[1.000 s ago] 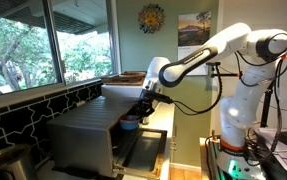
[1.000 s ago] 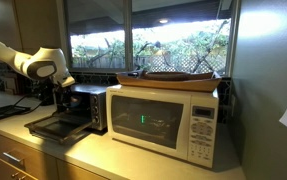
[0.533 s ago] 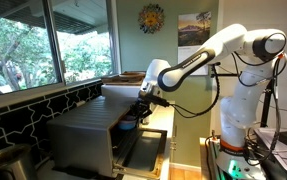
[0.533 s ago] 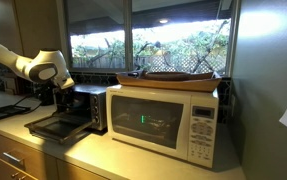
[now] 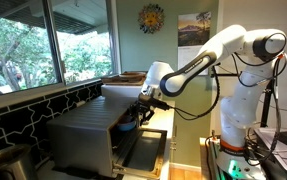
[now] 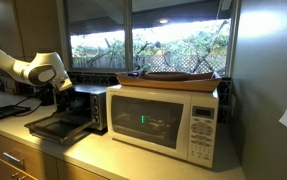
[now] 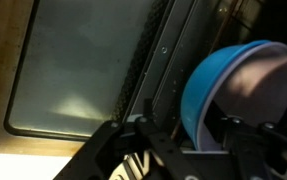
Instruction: Put the purple bowl inside the blue bowl then place the two bowls in the toaster oven
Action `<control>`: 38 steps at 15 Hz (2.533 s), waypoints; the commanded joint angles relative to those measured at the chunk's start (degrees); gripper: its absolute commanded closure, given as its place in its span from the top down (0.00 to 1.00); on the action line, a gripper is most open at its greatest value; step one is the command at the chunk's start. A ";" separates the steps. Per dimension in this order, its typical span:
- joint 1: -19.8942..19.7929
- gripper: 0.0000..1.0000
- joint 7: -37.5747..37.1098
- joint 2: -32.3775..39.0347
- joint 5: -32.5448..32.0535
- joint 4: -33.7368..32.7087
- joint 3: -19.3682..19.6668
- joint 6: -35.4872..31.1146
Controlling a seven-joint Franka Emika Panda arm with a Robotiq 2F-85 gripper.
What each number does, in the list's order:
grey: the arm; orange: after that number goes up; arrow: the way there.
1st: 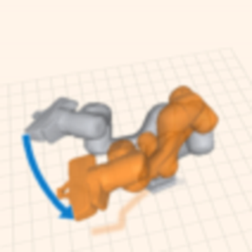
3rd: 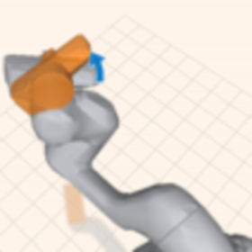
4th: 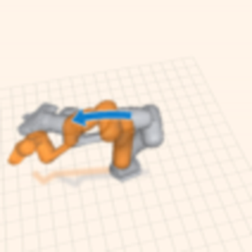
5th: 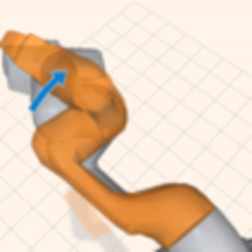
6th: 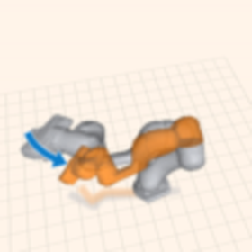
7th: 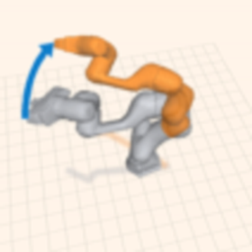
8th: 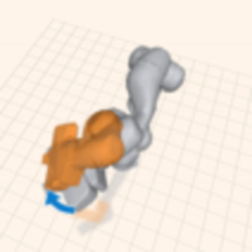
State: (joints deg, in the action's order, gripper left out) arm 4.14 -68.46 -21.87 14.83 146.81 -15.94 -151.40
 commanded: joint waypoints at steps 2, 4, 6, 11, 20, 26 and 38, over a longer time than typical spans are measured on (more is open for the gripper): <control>2.19 0.96 5.74 -2.35 -0.78 3.36 1.07 -7.73; 2.68 1.00 9.02 -3.12 -0.95 4.88 1.15 -10.34; 2.60 1.00 12.43 -4.43 -2.05 6.16 0.64 -14.16; 5.65 1.00 23.47 -5.32 -0.80 8.39 2.49 -21.45; 17.42 1.00 51.25 -14.97 2.75 9.56 12.22 -8.72; 11.55 1.00 52.81 -25.71 -0.49 10.88 7.82 6.22; 10.47 1.00 52.75 -34.78 0.33 10.10 4.81 11.58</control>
State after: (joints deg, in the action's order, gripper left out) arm 15.19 -16.27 -56.56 14.43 157.05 -10.69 -140.08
